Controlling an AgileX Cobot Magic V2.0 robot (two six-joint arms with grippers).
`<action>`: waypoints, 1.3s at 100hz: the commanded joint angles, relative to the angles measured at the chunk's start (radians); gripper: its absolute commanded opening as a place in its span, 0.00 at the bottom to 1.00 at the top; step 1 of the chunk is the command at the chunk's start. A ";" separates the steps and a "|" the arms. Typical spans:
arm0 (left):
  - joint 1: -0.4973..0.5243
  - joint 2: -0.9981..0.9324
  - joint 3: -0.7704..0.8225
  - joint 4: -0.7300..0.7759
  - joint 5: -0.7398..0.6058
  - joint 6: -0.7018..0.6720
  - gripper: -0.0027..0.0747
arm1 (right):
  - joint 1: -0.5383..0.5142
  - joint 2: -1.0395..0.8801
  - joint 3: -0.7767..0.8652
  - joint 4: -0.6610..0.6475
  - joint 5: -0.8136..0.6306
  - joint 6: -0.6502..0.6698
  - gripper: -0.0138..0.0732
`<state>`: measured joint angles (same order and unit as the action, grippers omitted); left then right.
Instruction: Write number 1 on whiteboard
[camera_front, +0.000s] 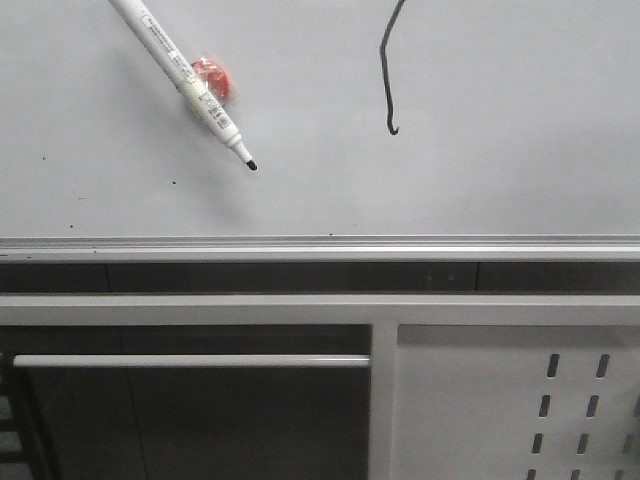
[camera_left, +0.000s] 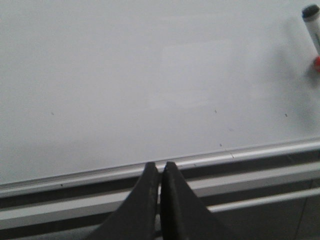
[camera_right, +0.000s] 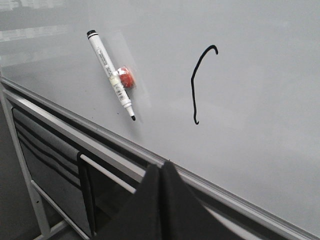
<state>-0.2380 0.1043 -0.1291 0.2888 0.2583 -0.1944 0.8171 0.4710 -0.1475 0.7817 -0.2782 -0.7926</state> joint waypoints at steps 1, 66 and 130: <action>0.021 -0.030 -0.001 -0.226 -0.068 0.245 0.01 | 0.003 0.003 -0.025 -0.014 -0.059 -0.005 0.08; 0.256 -0.139 0.157 -0.412 0.022 0.268 0.01 | 0.003 0.003 -0.025 -0.014 -0.059 -0.005 0.08; 0.256 -0.138 0.156 -0.445 0.020 0.265 0.01 | 0.003 0.003 -0.025 -0.014 -0.059 -0.005 0.08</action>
<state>0.0155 -0.0060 0.0057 -0.1361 0.3296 0.0727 0.8171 0.4710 -0.1475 0.7817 -0.2782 -0.7926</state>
